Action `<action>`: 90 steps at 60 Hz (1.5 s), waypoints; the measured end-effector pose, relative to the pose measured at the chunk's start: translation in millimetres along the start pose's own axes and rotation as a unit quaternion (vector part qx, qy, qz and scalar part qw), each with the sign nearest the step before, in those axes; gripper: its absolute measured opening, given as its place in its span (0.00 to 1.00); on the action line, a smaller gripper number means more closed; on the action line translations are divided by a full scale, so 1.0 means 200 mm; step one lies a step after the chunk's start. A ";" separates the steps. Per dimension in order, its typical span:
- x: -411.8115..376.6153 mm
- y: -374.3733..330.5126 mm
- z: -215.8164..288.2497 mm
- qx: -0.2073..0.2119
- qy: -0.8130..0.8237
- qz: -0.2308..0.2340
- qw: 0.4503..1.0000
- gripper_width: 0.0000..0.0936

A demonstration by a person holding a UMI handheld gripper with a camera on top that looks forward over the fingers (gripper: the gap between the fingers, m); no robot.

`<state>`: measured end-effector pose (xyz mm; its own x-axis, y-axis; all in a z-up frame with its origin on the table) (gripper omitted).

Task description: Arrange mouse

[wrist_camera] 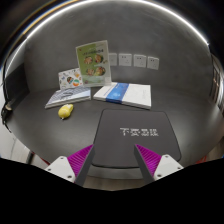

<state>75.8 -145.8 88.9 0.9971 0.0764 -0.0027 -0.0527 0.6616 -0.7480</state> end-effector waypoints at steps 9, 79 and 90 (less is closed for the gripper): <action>0.07 -0.03 0.00 0.008 -0.006 0.011 1.000 0.89; -1.07 0.60 0.75 0.082 0.011 0.022 0.996 0.45; -0.40 0.02 0.84 0.160 -0.002 -0.078 0.984 0.45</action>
<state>-12.6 -23.9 198.7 0.9941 -0.0423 0.0994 0.0860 0.8664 -0.4919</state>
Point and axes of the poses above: the point between the fingertips, and its own axes, seen from behind it with the camera up: x to the right, z up, y forward, the way the camera looks, the point moved 8 cm from there along -y, backward, against the way the camera looks, and after that the axes turned 9 degrees about -x, right-handed, at the moved point
